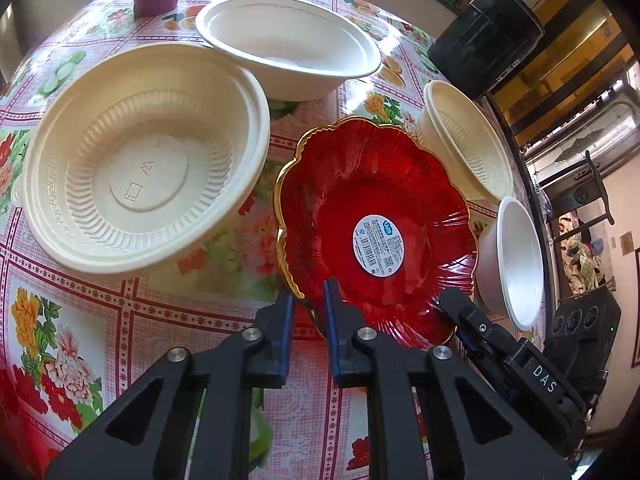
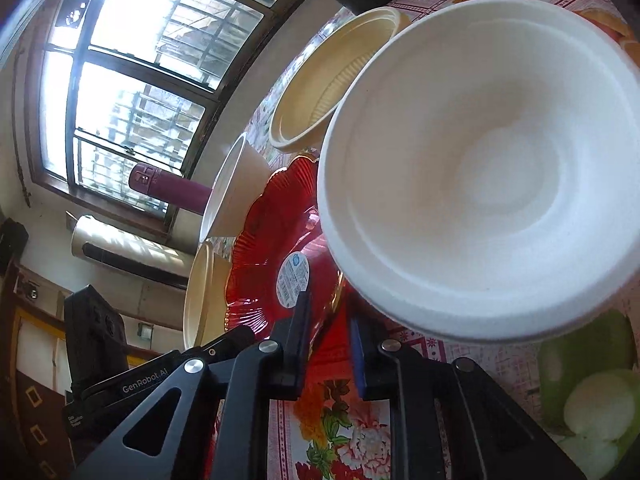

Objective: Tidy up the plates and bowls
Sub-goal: 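Close the left gripper on the small plate rim while the right gripper grips it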

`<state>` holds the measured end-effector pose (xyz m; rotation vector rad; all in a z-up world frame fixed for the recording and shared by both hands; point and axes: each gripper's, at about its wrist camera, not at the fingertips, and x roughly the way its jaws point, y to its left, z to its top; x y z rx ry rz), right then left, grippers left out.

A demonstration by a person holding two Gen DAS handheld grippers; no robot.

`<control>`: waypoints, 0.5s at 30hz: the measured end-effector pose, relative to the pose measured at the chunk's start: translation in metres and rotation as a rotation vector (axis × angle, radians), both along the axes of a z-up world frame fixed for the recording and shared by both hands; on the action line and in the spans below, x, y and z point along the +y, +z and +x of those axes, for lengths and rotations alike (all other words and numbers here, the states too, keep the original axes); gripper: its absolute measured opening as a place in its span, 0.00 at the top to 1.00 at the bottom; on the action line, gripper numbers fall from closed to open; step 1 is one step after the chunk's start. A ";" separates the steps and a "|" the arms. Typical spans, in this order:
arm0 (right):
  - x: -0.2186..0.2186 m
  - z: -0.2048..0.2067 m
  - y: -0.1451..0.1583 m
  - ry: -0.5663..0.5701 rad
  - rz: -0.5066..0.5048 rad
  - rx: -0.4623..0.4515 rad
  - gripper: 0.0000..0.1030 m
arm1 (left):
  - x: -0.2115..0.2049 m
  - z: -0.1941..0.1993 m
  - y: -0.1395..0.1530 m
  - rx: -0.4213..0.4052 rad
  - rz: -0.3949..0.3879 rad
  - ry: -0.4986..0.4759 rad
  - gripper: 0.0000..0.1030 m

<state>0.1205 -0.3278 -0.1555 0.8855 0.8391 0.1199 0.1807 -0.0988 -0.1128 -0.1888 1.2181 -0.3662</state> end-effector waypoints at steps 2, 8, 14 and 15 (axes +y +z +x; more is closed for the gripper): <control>0.003 -0.001 0.002 -0.003 -0.032 0.001 0.85 | 0.002 -0.003 -0.001 0.000 -0.002 -0.001 0.88; 0.013 -0.008 0.007 0.003 -0.080 -0.002 0.85 | 0.006 -0.013 -0.001 -0.014 0.005 0.003 0.88; 0.025 -0.021 0.015 0.018 -0.085 -0.028 0.85 | 0.020 -0.030 0.007 -0.038 -0.004 0.008 0.88; 0.025 -0.025 0.016 0.024 -0.087 -0.035 0.85 | 0.023 -0.034 0.010 -0.047 -0.007 0.008 0.88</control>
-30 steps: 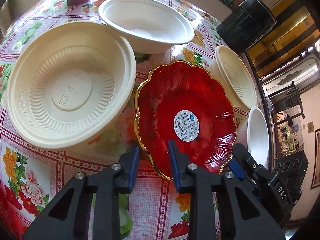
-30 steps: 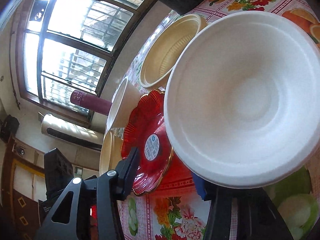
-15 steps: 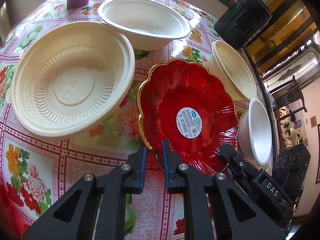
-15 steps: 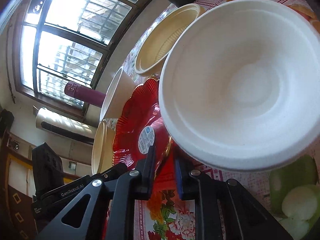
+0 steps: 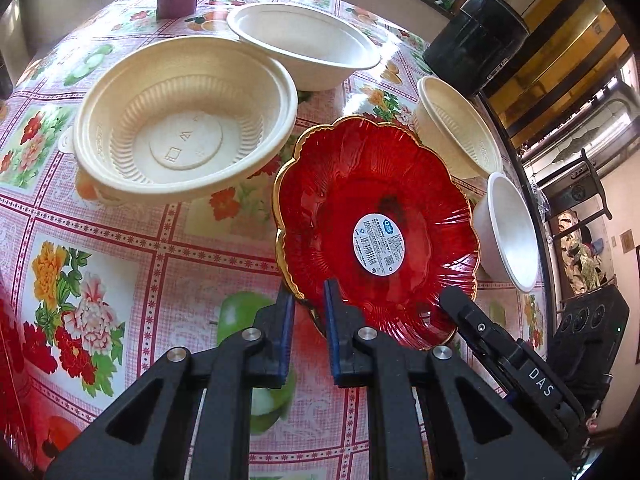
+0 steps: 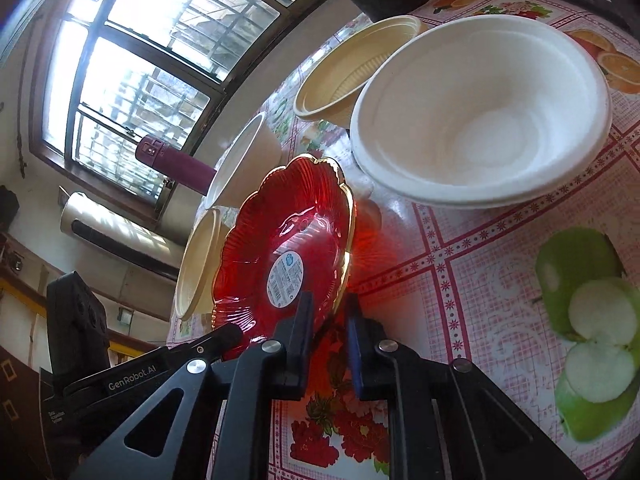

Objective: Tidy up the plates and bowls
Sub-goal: 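Close the left gripper on the small plate rim while the right gripper grips it, then lift the small red plate and lower it onto the large red plate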

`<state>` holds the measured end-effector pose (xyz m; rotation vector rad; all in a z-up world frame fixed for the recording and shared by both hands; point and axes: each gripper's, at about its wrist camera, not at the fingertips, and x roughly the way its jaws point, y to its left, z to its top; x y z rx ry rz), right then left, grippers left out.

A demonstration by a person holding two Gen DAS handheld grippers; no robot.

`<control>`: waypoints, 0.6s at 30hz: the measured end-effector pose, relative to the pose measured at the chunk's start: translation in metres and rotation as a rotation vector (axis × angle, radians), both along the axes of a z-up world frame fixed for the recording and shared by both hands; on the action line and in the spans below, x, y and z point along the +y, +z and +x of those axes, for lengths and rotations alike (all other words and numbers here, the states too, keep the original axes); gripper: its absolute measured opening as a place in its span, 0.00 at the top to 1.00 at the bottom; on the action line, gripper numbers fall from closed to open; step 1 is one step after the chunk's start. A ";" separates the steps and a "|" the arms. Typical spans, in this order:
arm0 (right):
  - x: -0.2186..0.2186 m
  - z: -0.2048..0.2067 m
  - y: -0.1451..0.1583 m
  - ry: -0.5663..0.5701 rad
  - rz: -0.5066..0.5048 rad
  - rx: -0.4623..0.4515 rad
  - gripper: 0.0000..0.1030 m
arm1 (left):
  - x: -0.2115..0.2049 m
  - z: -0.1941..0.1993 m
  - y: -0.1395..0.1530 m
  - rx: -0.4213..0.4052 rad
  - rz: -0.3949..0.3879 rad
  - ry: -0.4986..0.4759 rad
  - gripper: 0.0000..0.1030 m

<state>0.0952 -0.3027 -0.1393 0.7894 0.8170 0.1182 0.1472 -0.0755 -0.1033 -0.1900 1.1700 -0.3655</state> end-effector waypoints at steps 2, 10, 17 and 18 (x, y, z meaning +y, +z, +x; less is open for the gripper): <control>0.005 -0.005 0.006 0.010 -0.002 -0.012 0.85 | 0.006 -0.008 0.006 -0.019 -0.002 0.000 0.88; 0.043 -0.016 0.039 0.090 -0.025 -0.086 0.85 | 0.049 -0.044 0.041 -0.144 -0.014 0.055 0.88; 0.107 -0.017 0.061 0.232 -0.043 -0.136 0.85 | 0.115 -0.078 0.065 -0.239 0.008 0.157 0.88; 0.118 -0.018 0.063 0.257 -0.049 -0.141 0.85 | 0.127 -0.083 0.067 -0.254 0.014 0.175 0.88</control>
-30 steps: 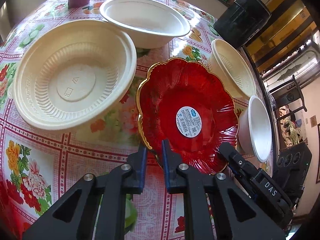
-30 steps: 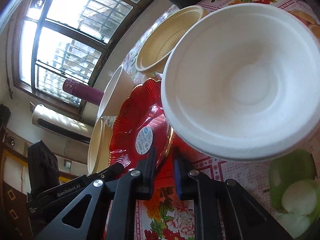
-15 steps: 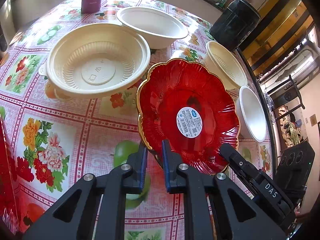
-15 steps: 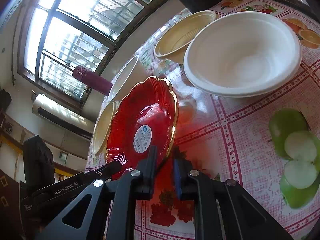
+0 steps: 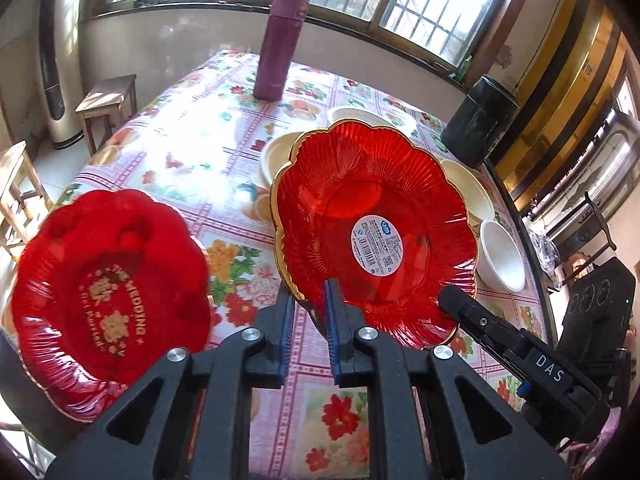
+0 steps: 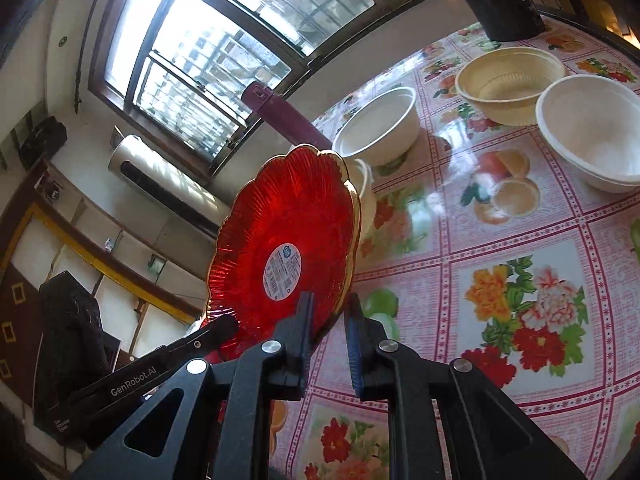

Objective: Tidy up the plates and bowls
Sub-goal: 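Lift the small red plate and lower it onto the large red plate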

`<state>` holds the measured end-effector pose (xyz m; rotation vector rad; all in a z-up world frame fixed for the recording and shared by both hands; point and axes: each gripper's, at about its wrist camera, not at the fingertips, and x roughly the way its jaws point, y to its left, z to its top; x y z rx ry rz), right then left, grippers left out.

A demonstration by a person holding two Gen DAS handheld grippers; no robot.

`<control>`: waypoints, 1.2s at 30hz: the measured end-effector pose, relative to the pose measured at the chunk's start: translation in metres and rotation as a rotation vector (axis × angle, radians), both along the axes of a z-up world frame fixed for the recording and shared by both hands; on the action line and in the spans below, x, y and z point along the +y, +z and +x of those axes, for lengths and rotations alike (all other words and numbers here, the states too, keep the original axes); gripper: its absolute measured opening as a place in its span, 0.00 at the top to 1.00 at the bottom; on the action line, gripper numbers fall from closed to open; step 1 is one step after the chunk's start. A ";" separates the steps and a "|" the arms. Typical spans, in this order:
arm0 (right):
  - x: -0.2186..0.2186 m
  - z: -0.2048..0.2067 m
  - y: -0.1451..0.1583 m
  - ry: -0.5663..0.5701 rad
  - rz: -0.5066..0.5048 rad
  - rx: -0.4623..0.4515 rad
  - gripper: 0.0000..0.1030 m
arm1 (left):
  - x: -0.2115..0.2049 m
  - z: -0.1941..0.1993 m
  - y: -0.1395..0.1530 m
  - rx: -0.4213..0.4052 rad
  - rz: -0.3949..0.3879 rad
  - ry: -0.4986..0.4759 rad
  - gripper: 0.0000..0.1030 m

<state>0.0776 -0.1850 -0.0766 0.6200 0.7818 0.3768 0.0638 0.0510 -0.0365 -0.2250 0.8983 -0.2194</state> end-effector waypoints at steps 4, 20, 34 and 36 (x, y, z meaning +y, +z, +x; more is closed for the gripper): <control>0.053 0.004 0.006 0.096 -0.031 -0.012 0.85 | 0.041 -0.021 0.005 -0.040 0.037 0.078 0.88; 0.193 0.004 -0.020 0.348 -0.189 0.036 0.82 | 0.145 -0.046 -0.041 0.067 0.067 0.275 0.84; 0.227 0.015 -0.030 0.373 -0.341 0.082 0.75 | 0.164 -0.031 -0.056 0.194 0.046 0.280 0.79; 0.227 0.018 -0.030 0.387 -0.330 0.112 0.72 | 0.167 -0.028 -0.055 0.211 0.044 0.282 0.75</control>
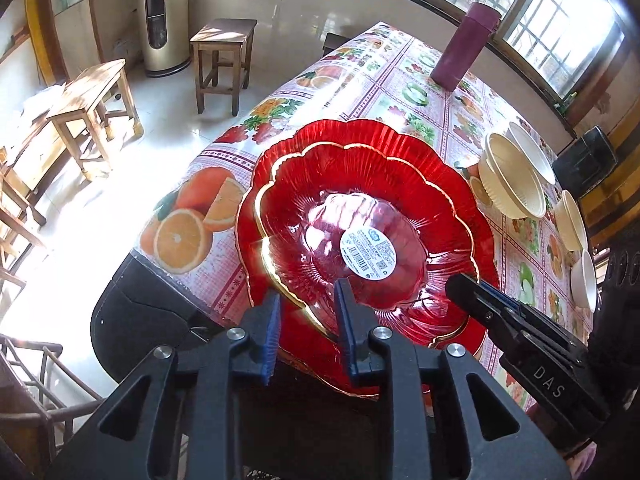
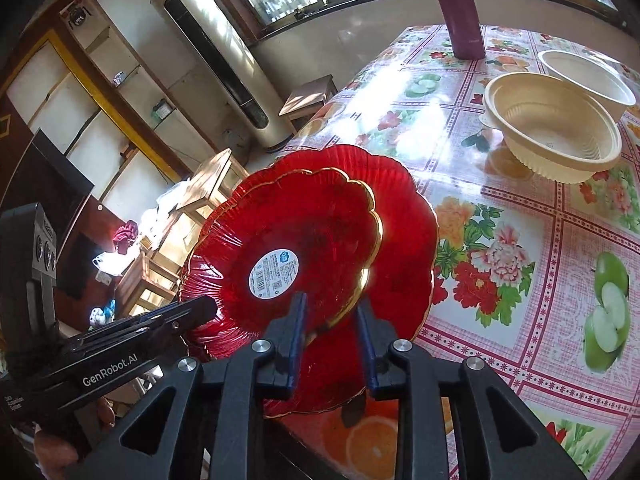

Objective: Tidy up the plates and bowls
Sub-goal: 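Lift the small red plate and lower it onto the large red plate, then open both grippers and withdraw from the stacked red plates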

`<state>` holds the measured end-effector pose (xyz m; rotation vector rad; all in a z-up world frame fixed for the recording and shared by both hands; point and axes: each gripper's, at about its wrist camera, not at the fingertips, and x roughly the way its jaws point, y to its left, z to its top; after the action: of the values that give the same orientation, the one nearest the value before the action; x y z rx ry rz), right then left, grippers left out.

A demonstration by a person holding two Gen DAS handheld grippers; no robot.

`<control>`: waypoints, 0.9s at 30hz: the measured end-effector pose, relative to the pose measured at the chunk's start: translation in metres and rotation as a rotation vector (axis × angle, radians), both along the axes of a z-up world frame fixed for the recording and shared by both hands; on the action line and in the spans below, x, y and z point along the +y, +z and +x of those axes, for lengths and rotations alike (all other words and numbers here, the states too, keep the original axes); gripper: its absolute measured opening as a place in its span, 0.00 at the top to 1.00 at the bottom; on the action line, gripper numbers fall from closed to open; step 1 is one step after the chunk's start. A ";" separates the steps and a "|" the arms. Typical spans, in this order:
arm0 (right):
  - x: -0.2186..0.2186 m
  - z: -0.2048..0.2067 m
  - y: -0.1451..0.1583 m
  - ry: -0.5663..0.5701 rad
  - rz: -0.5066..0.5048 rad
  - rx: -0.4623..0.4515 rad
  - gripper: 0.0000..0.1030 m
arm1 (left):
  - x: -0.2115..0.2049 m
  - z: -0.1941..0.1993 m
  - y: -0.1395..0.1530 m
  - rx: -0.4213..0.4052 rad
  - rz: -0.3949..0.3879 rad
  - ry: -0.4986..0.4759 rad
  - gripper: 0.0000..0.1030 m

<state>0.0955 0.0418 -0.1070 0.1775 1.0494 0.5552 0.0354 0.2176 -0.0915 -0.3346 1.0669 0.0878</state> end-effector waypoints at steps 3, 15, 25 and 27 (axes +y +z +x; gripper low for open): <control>-0.005 0.002 0.003 0.007 0.008 0.014 0.68 | 0.000 -0.001 0.005 0.001 0.025 -0.011 0.73; -0.056 -0.009 0.037 0.030 0.143 0.001 0.27 | 0.000 -0.016 0.019 0.005 -0.156 -0.074 0.28; -0.148 -0.024 0.068 -0.113 0.166 -0.294 0.00 | -0.068 -0.011 0.065 -0.168 -0.144 -0.179 0.00; -0.167 -0.026 0.069 -0.144 0.153 -0.315 0.00 | -0.090 -0.004 0.068 -0.171 -0.131 -0.224 0.00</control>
<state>0.0698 -0.1254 -0.0376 0.2879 0.6830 0.5132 0.0311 0.1272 -0.0239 -0.3326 0.9358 -0.2086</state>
